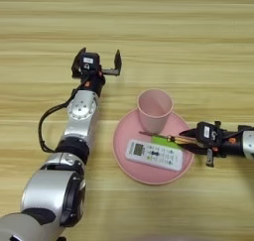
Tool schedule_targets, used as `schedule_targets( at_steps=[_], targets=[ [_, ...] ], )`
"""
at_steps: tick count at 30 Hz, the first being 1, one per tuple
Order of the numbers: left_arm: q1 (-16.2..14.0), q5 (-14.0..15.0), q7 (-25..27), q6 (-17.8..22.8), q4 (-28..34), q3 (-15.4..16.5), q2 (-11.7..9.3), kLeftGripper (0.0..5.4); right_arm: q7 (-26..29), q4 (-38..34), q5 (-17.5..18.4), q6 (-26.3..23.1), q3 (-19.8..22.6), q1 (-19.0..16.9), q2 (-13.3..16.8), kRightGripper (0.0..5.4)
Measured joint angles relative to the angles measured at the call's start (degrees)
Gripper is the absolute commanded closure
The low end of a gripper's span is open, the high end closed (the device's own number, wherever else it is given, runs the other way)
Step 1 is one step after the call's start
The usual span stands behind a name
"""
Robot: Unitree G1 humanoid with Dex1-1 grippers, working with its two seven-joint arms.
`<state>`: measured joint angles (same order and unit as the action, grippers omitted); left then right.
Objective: Move the objects on the table
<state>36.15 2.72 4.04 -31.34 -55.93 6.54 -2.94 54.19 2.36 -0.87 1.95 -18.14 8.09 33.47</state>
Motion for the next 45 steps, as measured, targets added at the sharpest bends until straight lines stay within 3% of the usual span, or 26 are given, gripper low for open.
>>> schedule_targets(
  at_steps=[16, 31, 35, 45],
  targets=[
    [0.1, 0.0, 0.0, 0.0, -0.3, 0.0, 0.0, 0.0, -0.1, 0.0, 0.3, 0.0, 0.4, 0.1, -0.3, 1.71],
    [0.5, 0.0, 0.0, 0.0, -0.8, 0.0, 0.0, 0.0, 0.5, -2.6, 5.7, -0.3, 3.3, 0.7, -1.0, 0.07],
    [0.5, 0.0, 0.0, -0.1, -0.8, 0.0, 0.0, 0.0, 0.9, -3.4, 7.2, -0.4, 4.2, 0.7, -1.0, 0.03],
    [0.5, 0.0, -0.1, -0.4, -0.8, 0.0, 0.0, 0.0, 3.8, -10.0, 15.6, -1.8, 8.4, 0.2, -0.4, 0.03]
  ],
)
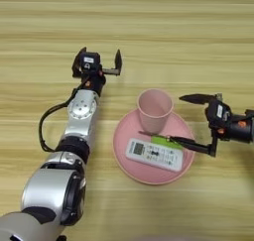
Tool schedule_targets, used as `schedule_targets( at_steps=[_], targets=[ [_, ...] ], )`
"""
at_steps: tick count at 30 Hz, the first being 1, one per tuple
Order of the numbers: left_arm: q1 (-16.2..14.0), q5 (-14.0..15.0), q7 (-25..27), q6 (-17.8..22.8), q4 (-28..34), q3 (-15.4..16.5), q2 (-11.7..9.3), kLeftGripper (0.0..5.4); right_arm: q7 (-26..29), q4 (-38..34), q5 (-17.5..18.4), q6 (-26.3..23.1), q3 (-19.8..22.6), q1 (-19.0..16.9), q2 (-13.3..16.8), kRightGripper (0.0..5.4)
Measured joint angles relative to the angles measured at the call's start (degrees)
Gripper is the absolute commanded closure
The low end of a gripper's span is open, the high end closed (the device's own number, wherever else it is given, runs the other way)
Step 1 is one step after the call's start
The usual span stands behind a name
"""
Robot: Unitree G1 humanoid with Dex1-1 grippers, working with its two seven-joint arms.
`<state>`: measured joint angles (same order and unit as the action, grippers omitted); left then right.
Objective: Move the objects on the table
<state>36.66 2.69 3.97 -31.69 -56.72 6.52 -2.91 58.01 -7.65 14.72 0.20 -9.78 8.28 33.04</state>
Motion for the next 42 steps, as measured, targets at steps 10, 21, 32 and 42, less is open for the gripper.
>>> schedule_targets(
  at_steps=[10, 21, 32, 42],
  targets=[
    [0.0, 0.0, -0.2, -0.1, -0.2, 0.0, 0.0, 0.0, 1.6, -5.0, 7.2, -1.2, 4.5, -1.0, 0.7, 0.03],
    [0.0, 0.0, -0.2, -0.1, -0.2, 0.0, 0.0, 0.0, -4.1, -5.2, 12.3, -2.5, 10.2, 1.9, -2.5, 0.03],
    [0.1, 0.0, -0.2, -0.2, -0.3, 0.0, 0.0, 0.0, -24.6, 10.7, 7.0, 3.5, 18.0, 13.6, -11.6, 0.03],
    [0.1, 0.0, -0.2, -0.2, -0.5, 0.0, 0.0, 0.0, -42.6, 32.4, -6.7, 20.9, 20.5, 18.9, -14.6, 0.03]
  ],
)
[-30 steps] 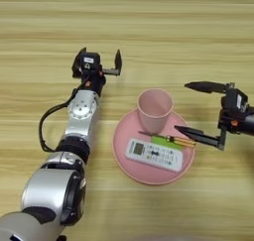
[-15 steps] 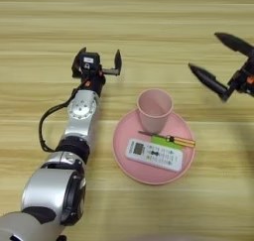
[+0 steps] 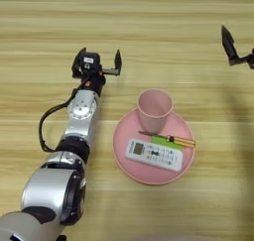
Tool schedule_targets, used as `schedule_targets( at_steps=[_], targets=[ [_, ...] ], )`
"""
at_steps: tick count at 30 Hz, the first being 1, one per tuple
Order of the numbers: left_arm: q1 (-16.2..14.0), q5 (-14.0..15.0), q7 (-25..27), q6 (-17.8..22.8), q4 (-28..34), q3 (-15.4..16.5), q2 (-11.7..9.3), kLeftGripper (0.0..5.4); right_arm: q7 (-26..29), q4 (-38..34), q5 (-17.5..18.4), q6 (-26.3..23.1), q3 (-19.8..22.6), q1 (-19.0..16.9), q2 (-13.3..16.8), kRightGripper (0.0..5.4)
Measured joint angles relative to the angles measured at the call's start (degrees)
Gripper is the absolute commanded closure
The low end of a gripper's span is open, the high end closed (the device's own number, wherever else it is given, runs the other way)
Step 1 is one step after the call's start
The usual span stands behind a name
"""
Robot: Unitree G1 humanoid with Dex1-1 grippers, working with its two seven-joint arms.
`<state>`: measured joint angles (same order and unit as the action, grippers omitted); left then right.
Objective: Move the objects on the table
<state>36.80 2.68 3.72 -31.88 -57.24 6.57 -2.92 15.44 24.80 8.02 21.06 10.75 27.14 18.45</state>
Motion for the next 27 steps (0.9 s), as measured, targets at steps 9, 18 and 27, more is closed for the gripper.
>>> schedule_targets(
  at_steps=[9, 18, 27],
  targets=[
    [0.0, 0.0, 0.0, 0.0, -0.1, 0.0, 0.0, 0.0, -8.8, 24.9, -6.3, 16.8, 0.2, 3.4, -0.8, 0.03],
    [0.1, 0.1, 0.7, 0.0, -0.1, 0.2, -0.2, 0.0, -7.4, 35.8, -4.9, 23.0, 1.1, 6.6, -1.6, 0.03],
    [-2.5, 0.2, 2.0, 0.1, 7.8, 0.1, -0.9, 0.0, -8.2, 32.1, -5.0, 25.8, 0.5, 5.8, -2.7, 0.03]
  ],
)
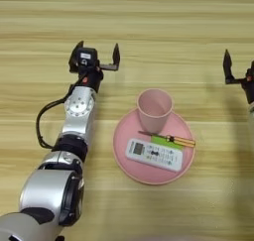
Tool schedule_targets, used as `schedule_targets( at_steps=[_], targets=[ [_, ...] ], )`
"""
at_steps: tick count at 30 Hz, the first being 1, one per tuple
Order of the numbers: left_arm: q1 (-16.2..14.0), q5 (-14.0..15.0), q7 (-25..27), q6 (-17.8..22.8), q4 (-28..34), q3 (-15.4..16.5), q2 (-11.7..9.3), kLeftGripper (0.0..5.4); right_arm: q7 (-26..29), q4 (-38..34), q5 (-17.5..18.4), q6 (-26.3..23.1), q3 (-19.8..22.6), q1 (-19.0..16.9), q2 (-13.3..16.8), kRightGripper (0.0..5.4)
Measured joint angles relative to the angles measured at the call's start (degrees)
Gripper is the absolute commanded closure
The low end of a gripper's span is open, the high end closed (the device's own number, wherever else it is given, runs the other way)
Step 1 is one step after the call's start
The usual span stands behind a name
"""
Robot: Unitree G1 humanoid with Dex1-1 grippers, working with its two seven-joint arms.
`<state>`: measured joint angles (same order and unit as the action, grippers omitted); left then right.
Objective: Move the objects on the table
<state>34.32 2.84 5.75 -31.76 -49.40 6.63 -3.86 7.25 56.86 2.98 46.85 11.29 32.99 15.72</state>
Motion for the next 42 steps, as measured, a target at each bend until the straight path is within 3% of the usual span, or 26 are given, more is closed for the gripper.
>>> schedule_targets(
  at_steps=[5, 11, 15, 19, 24, 32, 37, 42],
  targets=[
    [-3.9, 0.8, 1.4, 3.1, 7.8, 0.0, -1.4, 0.0, -0.8, -7.4, -0.7, -0.2, -1.0, -2.3, -1.1, 0.03],
    [-8.2, 2.2, 3.8, 8.1, 18.0, -0.4, -1.9, 0.0, -2.1, -16.7, -1.3, -3.9, -2.2, -6.2, -2.6, 0.03],
    [-12.2, 6.6, 12.6, 13.2, 28.1, -3.3, -3.1, 0.0, -3.1, -21.5, -1.7, -6.7, -2.8, -7.7, -3.0, 0.03],
    [-16.5, 9.0, 22.8, 19.4, 39.2, -8.3, -6.5, 0.0, -3.2, -24.2, -1.9, -8.6, -3.2, -8.7, -3.4, 0.03],
    [-24.7, 15.5, 37.6, 26.3, 52.5, -12.4, -14.6, 0.0, -3.3, -25.8, -2.1, -10.2, -3.5, -9.3, -3.5, 0.03],
    [-29.2, 21.1, 48.4, 29.8, 58.3, -13.5, -19.9, 0.0, -4.0, -26.9, -2.8, -11.3, -4.1, -9.4, -4.2, 0.03],
    [-30.9, 24.0, 51.4, 33.0, 60.2, -13.5, -21.9, 0.0, -4.3, -27.4, -3.0, -11.4, -4.3, -9.4, -4.5, 0.03],
    [-31.8, 22.1, 52.5, 33.9, 59.8, -14.9, -23.2, 0.0, -4.4, -27.5, -3.2, -11.4, -4.5, -9.4, -4.7, 0.03]
  ],
)
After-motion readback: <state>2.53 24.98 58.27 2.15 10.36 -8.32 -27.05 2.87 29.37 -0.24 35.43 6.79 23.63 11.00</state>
